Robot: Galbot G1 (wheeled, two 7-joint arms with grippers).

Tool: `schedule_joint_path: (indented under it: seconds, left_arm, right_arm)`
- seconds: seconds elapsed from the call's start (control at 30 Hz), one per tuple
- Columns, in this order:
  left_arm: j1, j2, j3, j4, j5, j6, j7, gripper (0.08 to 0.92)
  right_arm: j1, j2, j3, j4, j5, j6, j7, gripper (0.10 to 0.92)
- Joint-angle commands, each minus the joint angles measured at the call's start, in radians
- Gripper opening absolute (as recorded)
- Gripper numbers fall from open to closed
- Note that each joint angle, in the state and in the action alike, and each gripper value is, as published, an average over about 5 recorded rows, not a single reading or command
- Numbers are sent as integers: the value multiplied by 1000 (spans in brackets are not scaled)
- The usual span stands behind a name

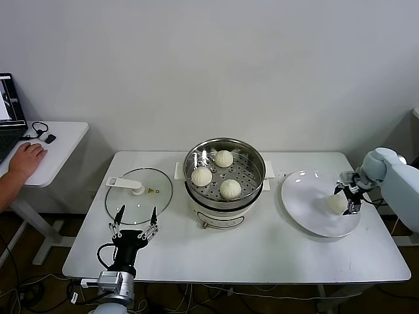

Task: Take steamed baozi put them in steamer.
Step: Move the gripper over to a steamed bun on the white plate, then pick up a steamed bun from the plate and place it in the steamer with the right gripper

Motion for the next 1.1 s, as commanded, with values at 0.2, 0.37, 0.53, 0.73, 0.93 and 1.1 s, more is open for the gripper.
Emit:
schedule_joint_path:
  seconds: [0.2, 0.37, 0.53, 0.73, 0.93, 1.1]
  left_arm:
    - [1, -2, 4, 1, 10, 2, -1, 823]
    - [1, -2, 4, 2, 11, 2, -2, 823]
    - [2, -3, 5, 2, 12, 2, -2, 823]
    - [1, -3, 4, 3, 12, 2, -2, 823]
    - [-1, -4, 5, 11, 12, -2, -3, 823]
    - [-4, -5, 11, 19, 11, -5, -6, 823]
  right_arm:
    - [-9, 41, 58, -55, -48, 15, -12, 823]
    - [-3, 48, 62, -69, -48, 17, -19, 814]
    - [-1, 48, 66, -70, -47, 20, -23, 742]
    - [12, 29, 52, -33, -24, 19, -30, 705]
    - [98, -31, -71, 81, 95, -7, -36, 703]
    - [233, -90, -243, 220, 233, -40, -49, 704]
